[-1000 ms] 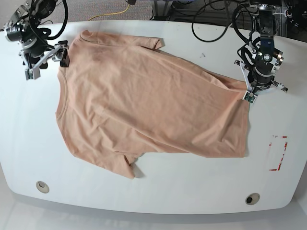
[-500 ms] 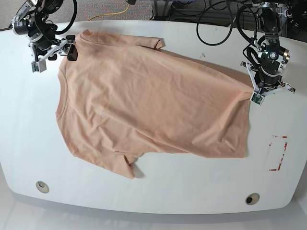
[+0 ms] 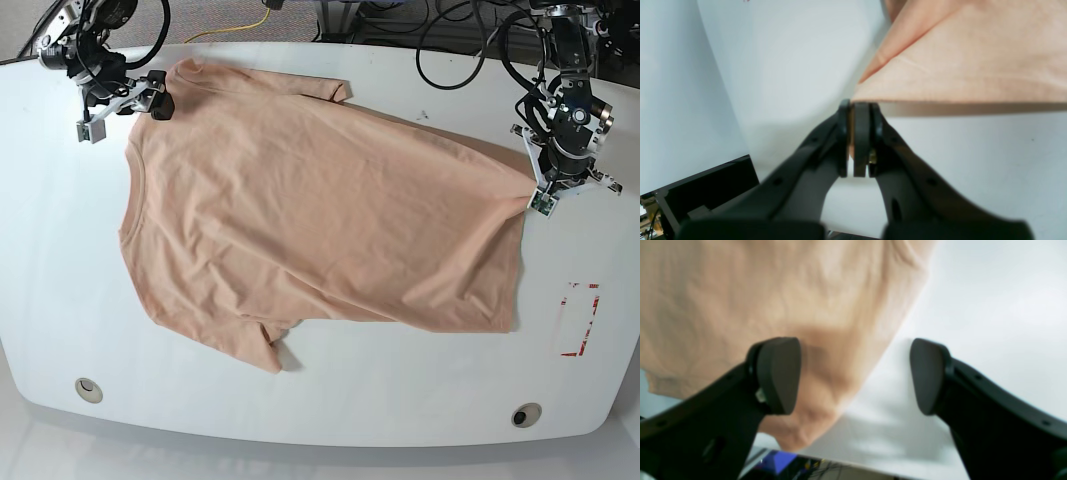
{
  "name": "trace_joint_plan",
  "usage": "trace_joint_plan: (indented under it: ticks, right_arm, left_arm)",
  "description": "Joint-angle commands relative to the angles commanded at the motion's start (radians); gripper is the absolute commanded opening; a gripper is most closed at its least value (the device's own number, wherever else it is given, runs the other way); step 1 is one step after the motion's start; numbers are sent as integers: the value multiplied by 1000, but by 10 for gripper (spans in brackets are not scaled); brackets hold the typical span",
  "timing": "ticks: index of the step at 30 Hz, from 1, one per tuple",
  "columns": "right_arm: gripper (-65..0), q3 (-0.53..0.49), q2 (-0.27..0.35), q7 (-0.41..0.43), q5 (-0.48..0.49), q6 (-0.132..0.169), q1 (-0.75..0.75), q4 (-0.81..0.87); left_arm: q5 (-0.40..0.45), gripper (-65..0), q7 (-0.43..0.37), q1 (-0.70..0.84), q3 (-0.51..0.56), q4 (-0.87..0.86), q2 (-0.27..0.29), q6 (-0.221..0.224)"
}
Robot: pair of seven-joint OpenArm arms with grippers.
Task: Layout the t-shirt on the table in an organized manner, then fold the t-shirt properly
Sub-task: 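Grasp the shirt shoulder with the right gripper, then pull both grippers apart to stretch the shirt flat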
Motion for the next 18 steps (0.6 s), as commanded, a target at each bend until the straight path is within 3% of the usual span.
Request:
trace_joint_plan:
  ticks: [13,15,18]
  right_arm:
    - [-173,-117,-34,2,6,0,-5,-11]
    - [-211,-123,-38,0,6,0,-5,-11]
    - [-317,-130,-52,-2,6,0,-8,-11]
  left_arm:
    - [0,-650,0,0,0,0,0,0]
    - [0,-650,0,0,0,0,0,0]
    - [0,-650,0,0,0,0,0,0]
